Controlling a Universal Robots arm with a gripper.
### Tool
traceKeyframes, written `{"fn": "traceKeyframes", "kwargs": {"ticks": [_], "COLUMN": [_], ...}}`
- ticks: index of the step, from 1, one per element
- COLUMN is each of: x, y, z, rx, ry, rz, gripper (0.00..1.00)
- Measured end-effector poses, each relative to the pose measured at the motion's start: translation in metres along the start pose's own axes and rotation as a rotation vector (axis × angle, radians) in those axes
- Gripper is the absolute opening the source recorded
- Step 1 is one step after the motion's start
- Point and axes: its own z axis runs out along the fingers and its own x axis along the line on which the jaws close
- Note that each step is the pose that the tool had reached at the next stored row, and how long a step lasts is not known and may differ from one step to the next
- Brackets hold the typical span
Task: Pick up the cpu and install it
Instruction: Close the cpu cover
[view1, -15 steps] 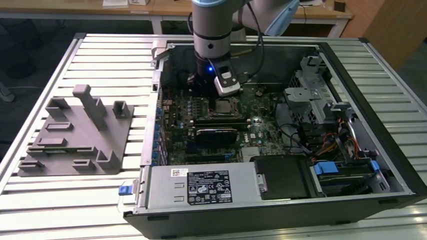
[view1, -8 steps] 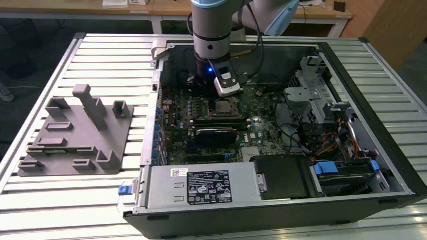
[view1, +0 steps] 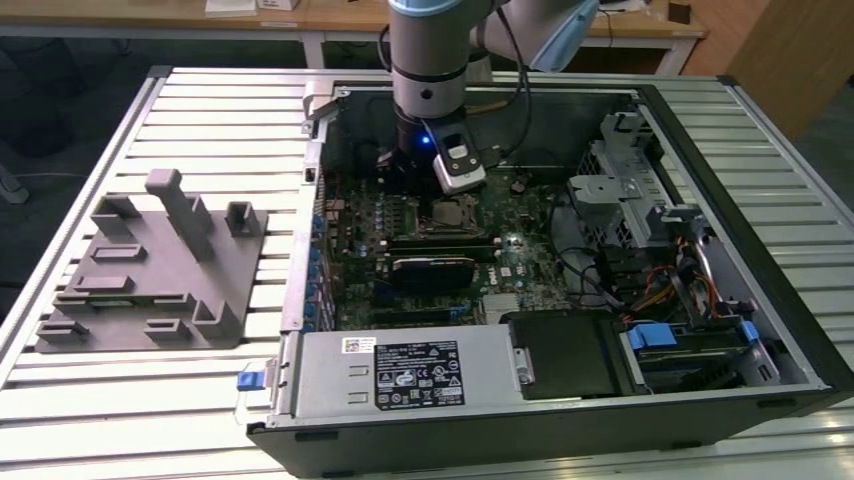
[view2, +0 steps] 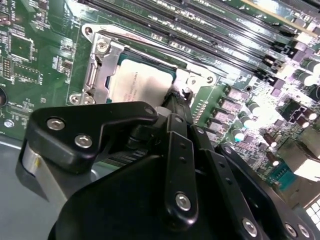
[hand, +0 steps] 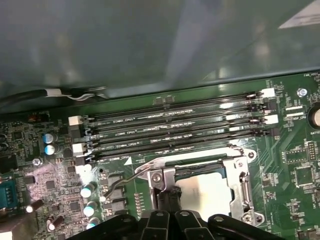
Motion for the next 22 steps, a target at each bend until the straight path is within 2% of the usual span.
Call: {"fn": "traceKeyframes", "kwargs": {"ticks": [6, 10, 16, 22], "x": [-0.0044, -0.0046, -0.0050, -0.0047], "y": [0.0010, 0.0011, 0.0012, 0.0011], "z": [0.0003, 0.0000, -0.0062, -0.0076], "rx": [-0.0006, -0.0004, -0.0007, -0.0006], "ry": [-0.0004, -0.0002, -0.0005, -0.0006], "rz": [-0.002, -0.002, -0.002, -0.002], "gripper": [0.11, 0.11, 0.11, 0.11]}}
